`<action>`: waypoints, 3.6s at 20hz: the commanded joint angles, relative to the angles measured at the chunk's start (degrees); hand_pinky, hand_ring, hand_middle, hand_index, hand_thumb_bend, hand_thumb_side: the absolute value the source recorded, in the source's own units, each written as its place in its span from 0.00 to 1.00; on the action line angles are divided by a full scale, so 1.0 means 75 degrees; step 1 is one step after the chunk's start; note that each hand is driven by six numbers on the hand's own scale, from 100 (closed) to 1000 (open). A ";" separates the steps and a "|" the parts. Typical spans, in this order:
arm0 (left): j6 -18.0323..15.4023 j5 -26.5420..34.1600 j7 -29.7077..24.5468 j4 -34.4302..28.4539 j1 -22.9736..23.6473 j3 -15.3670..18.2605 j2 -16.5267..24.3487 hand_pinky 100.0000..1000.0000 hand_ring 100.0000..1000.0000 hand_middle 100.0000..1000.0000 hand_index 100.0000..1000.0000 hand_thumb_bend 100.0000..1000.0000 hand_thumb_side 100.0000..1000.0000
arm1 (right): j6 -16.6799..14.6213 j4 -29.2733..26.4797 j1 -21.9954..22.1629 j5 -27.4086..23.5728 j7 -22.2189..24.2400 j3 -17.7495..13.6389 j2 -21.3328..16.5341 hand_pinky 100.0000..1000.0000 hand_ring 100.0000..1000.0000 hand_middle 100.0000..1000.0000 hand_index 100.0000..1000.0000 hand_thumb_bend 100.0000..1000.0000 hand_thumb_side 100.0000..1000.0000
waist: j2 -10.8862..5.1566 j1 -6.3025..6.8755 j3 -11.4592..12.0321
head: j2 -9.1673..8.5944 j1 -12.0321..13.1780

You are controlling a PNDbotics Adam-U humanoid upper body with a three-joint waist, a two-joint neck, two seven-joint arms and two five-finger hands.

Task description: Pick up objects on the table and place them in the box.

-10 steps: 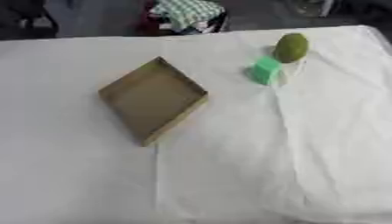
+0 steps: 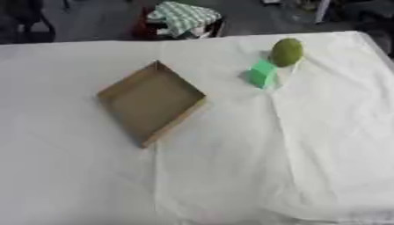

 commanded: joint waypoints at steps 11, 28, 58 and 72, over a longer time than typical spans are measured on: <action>0.0000 0.0014 -0.0124 0.0026 -0.0098 -0.0082 0.0058 0.56 0.69 0.75 0.77 0.20 0.60 | -0.0199 0.5277 -0.0188 0.0364 0.0288 0.0209 0.0019 0.53 0.60 0.67 0.78 0.00 0.23 | -0.0171 -0.0087 0.0189 | 0.0040 -0.0163; 0.0016 0.0011 -0.0277 0.0126 -0.0148 -0.0162 -0.0065 0.56 0.70 0.75 0.78 0.20 0.61 | -0.0293 0.6136 0.0293 0.2638 0.1773 0.0694 0.0434 0.60 0.70 0.74 0.86 0.06 0.23 | -0.0104 0.0022 0.0284 | -0.0002 -0.0314; 0.0021 0.0030 -0.0447 0.0186 -0.0183 -0.0236 -0.0177 0.56 0.70 0.76 0.78 0.18 0.62 | -0.0498 0.5487 0.0303 0.7456 0.4207 0.0897 0.1458 0.72 0.82 0.84 0.95 0.20 0.26 | -0.0056 0.0117 0.0412 | 0.0040 -0.0491; 0.0029 0.0031 -0.0552 0.0229 -0.0192 -0.0253 -0.0211 0.56 0.70 0.76 0.78 0.17 0.62 | -0.0442 0.5929 0.0437 0.8785 0.4778 0.0867 0.1558 0.77 0.88 0.88 0.98 0.33 0.27 | 0.0000 0.0162 0.0450 | 0.0040 -0.0543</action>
